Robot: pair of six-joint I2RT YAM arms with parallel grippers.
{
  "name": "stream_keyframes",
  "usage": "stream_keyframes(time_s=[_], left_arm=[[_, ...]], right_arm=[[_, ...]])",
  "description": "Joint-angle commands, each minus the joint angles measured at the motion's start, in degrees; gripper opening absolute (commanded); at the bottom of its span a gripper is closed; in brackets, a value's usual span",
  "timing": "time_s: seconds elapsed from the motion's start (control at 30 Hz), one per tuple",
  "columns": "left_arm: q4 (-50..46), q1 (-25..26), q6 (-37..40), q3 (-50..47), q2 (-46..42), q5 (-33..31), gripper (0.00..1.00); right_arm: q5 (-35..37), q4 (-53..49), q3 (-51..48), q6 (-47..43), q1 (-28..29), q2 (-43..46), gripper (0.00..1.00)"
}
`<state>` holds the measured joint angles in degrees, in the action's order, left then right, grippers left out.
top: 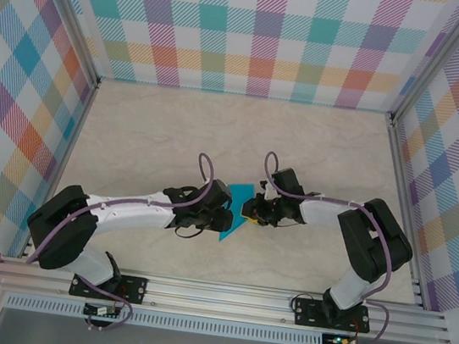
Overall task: Fold a paper plane with a square sheet of paper (pick it up from the middle)
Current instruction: Fourth fold the wing at the center of the table.
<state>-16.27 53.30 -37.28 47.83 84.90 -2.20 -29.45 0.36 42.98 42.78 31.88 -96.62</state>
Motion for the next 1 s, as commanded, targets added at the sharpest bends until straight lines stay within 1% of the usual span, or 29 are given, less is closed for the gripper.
stream_keyframes(time_s=[0.0,0.2,0.47,0.67,0.83,0.97], left_arm=[[-1.2,1.4,-1.0,1.1,0.6,-3.1,0.41],[-1.2,3.1,-1.4,2.0,2.0,-3.6,0.43],[-1.2,4.8,-2.2,3.2,3.9,-4.7,0.45],[-2.0,5.9,-2.2,4.5,5.3,-6.5,0.47],[-4.6,7.7,-1.9,7.5,8.8,-9.5,0.49],[-6.8,9.5,-2.4,10.0,11.7,-13.2,0.49]], right_arm=[[-1.0,-1.1,1.9,-1.7,0.2,-0.6,0.22],[-0.9,-2.3,2.8,-2.7,0.1,-0.7,0.22],[-1.2,-4.7,4.6,-4.9,0.1,-1.3,0.22],[-1.9,-5.7,5.8,-6.0,0.1,-2.6,0.19],[-2.3,-5.4,5.8,-5.5,0.2,-2.8,0.14],[-2.4,-5.4,5.8,-4.9,0.2,-2.7,0.11]])
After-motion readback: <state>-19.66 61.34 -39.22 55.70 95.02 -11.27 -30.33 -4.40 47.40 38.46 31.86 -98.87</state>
